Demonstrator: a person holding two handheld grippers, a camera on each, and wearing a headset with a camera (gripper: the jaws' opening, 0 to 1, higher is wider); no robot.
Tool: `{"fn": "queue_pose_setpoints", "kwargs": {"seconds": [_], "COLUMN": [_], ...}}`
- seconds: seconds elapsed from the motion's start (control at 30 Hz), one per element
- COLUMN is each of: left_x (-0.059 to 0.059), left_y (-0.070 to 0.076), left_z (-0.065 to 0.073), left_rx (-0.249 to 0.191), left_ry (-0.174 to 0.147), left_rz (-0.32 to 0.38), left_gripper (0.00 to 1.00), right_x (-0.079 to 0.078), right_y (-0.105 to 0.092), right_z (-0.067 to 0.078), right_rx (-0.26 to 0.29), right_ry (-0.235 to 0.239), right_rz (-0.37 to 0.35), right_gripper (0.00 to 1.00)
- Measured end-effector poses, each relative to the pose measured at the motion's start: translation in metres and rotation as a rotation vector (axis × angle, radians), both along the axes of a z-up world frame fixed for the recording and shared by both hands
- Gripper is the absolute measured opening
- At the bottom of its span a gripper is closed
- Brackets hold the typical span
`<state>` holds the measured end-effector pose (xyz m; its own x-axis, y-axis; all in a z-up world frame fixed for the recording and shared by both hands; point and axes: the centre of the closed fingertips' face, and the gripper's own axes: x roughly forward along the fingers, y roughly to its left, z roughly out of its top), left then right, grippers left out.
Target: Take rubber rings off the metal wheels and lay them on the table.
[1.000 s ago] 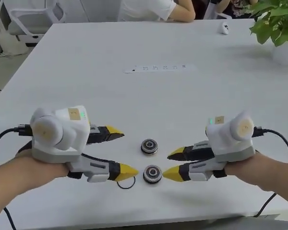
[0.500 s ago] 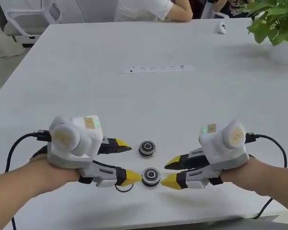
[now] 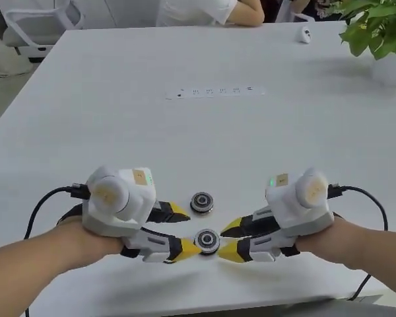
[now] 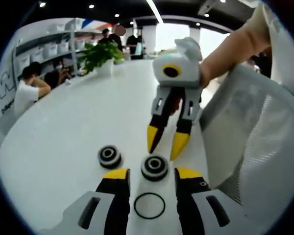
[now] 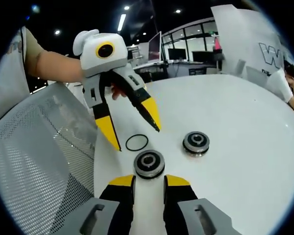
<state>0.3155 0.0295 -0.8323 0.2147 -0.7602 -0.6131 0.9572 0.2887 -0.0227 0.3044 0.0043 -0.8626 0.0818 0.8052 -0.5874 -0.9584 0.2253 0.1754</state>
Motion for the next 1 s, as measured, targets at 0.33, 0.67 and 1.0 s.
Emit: {"fn": "queue_pose_setpoints", "kwargs": {"seconds": [0.33,0.67,1.0], "left_x": [0.001,-0.005,0.002], "left_y": [-0.010,-0.020,-0.022], "left_z": [-0.006,-0.017,-0.017], "left_rx": [0.002,0.023,0.015], "left_ry": [0.013,0.013,0.006], "left_rz": [0.001,-0.024,0.018], "left_gripper": [0.30,0.25,0.14], "right_x": [-0.001,-0.001,0.000], "right_y": [0.003,0.004,0.004], "right_z": [-0.002,-0.004,-0.004], "right_rx": [0.003,0.001,0.008], "right_ry": [0.006,0.004,0.009], "right_rz": [-0.001,-0.004,-0.010], "right_gripper": [0.17,0.16,0.15]}}
